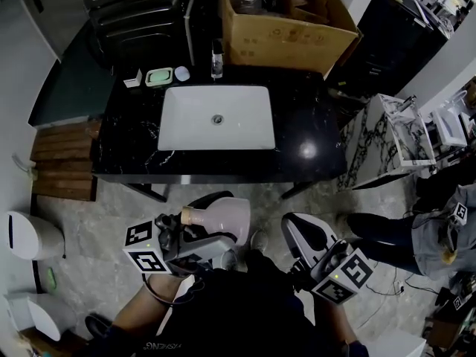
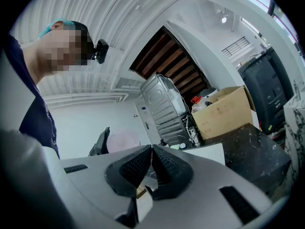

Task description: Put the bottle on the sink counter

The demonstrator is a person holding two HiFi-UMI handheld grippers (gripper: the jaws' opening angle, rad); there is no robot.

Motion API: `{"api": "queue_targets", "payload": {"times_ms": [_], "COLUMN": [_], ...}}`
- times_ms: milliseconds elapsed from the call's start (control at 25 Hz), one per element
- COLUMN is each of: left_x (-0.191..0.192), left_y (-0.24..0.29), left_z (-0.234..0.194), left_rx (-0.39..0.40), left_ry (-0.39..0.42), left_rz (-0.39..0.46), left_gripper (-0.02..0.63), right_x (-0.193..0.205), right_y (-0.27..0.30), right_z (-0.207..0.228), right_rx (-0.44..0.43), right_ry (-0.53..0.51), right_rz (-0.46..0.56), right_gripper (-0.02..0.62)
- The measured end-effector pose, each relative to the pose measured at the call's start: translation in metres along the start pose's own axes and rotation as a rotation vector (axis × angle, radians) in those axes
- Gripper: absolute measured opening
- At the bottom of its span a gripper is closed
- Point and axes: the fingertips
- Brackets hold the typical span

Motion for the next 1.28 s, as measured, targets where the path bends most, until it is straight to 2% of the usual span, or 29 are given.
{"api": "queue_targets", "payload": {"times_ms": [360, 640, 1280], "left_x": [-0.013, -0.026, -0.052], "left_y": [0.021, 0.047, 0.123], "left_z": [-0.033, -0.070, -0.159], "left_rx": [-0.009, -0.042, -0.118], "left_ry": [0.002, -0.005, -0.024], "left_rz": [-0.005, 0.007, 0.014], "left_gripper": [0.382, 0.382, 0.382], "right_x": [-0.010, -0.020, -0.059], "right_y": [0.015, 0.027, 0.053], "right_z": [0.038, 0.086, 0.197], "right_rx": [-0.005, -0.020, -0.078], "right_ry": [0.011, -0.009, 0.033], "right_rz": [-0.009, -0.036, -0.075], "right_gripper": [0.028, 0.028, 0.028]}}
Point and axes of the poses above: the fingertips, and each gripper's own axes: y forward along the fingers, z to its right, x out of its underside, and after that the axes turned 7 degrees about -z, right-handed
